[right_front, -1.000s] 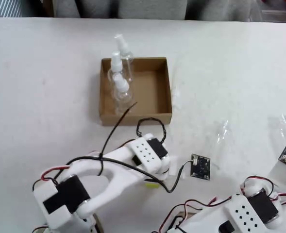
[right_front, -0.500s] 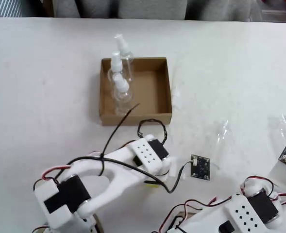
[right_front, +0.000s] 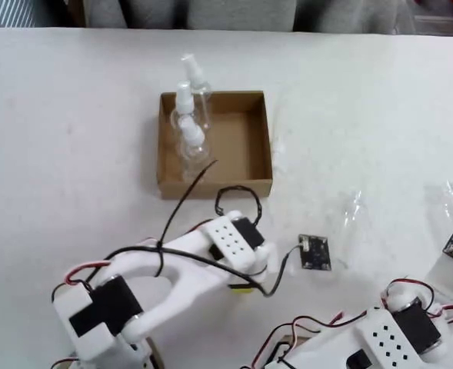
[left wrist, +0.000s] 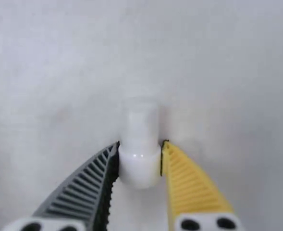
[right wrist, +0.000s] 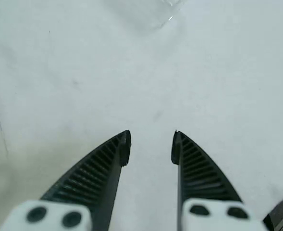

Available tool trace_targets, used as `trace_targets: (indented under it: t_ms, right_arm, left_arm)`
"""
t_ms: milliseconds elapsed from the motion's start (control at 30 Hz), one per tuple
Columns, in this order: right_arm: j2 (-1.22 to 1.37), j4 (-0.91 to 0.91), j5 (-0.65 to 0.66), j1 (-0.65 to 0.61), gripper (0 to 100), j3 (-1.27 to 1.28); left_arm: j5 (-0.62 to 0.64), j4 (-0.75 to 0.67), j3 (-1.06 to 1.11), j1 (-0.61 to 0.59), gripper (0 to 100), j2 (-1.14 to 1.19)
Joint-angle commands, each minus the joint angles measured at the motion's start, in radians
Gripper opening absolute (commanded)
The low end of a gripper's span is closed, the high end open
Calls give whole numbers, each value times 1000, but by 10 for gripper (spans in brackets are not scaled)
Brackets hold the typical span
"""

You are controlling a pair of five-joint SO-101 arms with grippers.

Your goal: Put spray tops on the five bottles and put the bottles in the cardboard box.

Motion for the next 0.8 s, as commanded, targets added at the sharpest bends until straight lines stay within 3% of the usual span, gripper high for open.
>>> trace_targets:
  t_ms: [0,233,467,767]
  right_arm:
    - [-2,-30,-8,-1,122,-34]
    - [88,-24,-8,-88,119,-138]
    - [544,-21,5,-136,122,-499]
    - [1110,208,316,-148,123,-1155]
  left_arm:
    - [23,35,-43,-96,81,-58]
    - [25,18,129,-271,83,-357]
    - [25,-58,362,-433,84,-596]
    - [15,-155,476,-644,84,-628]
